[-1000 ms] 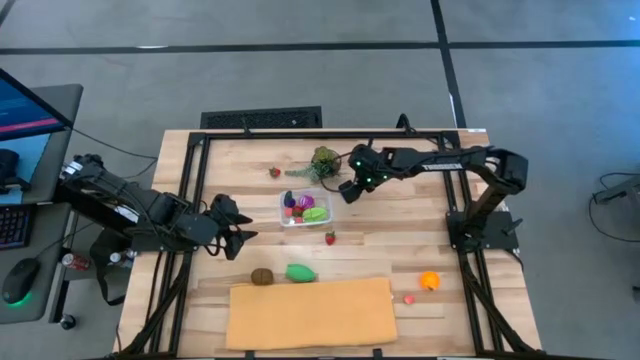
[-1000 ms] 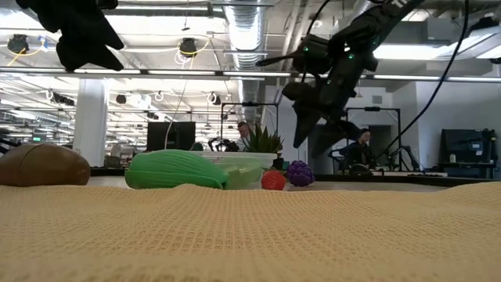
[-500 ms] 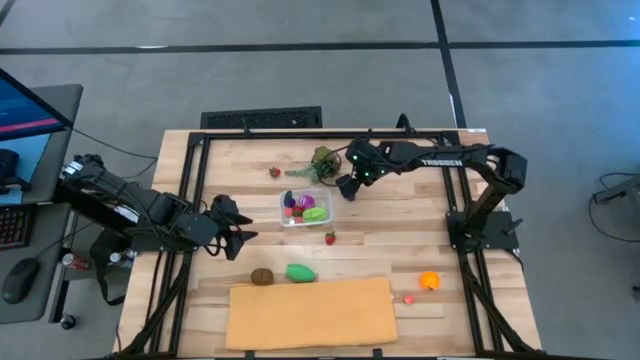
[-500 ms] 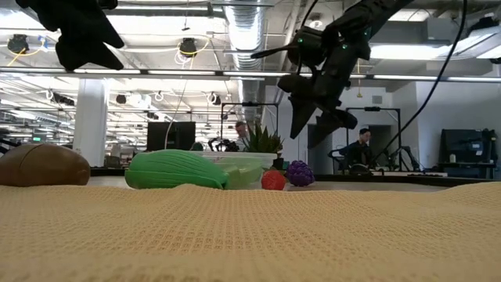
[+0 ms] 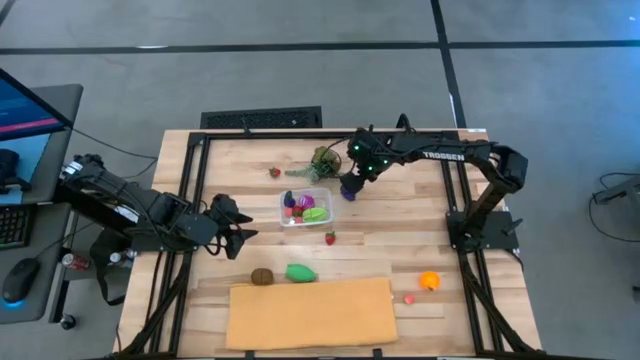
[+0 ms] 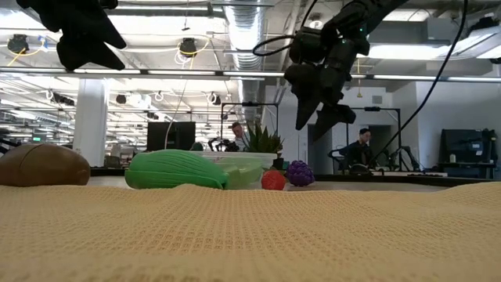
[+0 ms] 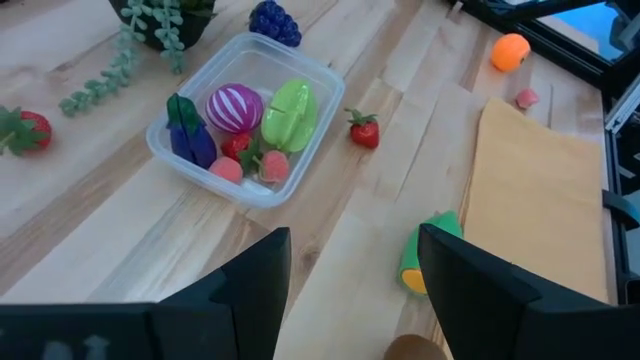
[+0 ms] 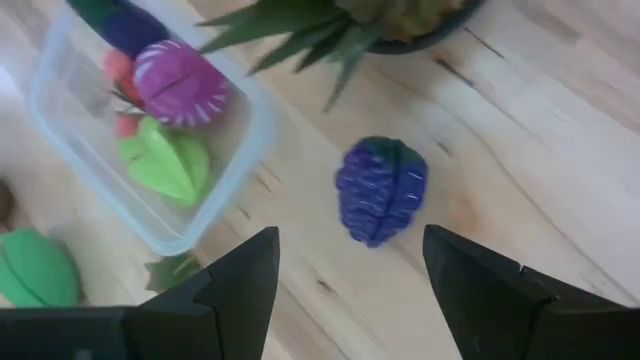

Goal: Pick and placing Produce into tupperware
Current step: Put the purple grapes into the transparent bin

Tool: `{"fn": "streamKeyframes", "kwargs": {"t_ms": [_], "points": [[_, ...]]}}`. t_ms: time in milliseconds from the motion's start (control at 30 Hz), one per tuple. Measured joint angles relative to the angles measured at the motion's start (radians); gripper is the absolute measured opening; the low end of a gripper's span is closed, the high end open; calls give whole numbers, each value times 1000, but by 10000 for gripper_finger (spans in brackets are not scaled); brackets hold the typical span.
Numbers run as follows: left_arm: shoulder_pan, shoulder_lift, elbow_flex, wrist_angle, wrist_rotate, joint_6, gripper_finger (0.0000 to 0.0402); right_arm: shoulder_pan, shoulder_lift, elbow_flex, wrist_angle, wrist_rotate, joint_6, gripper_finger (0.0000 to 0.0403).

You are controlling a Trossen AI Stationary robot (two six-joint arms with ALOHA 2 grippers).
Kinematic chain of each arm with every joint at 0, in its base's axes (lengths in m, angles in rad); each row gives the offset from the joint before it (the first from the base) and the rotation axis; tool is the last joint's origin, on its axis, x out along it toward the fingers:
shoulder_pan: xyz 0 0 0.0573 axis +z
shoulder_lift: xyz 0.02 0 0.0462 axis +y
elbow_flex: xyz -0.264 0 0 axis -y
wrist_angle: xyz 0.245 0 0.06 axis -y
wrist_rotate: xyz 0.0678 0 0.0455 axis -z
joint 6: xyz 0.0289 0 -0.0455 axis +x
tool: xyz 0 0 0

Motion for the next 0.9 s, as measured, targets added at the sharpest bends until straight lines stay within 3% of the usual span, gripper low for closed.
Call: {"fn": "streamKeyframes", "kwargs": {"t_ms": [167, 400, 700, 900], "points": [[0, 0, 0, 0, -5, 0, 209, -4, 0, 19, -7, -33, -1, 240], [0, 0, 0, 0, -5, -24, 209, -15, 0, 54, -18, -212, -32, 231], [0, 0, 0, 1, -24, -35, 209, -64, 0, 117, -116, -41, -26, 199], [0, 0, 0, 9, -51, -36, 209, -68, 0, 120, -131, -12, -43, 231]]}}
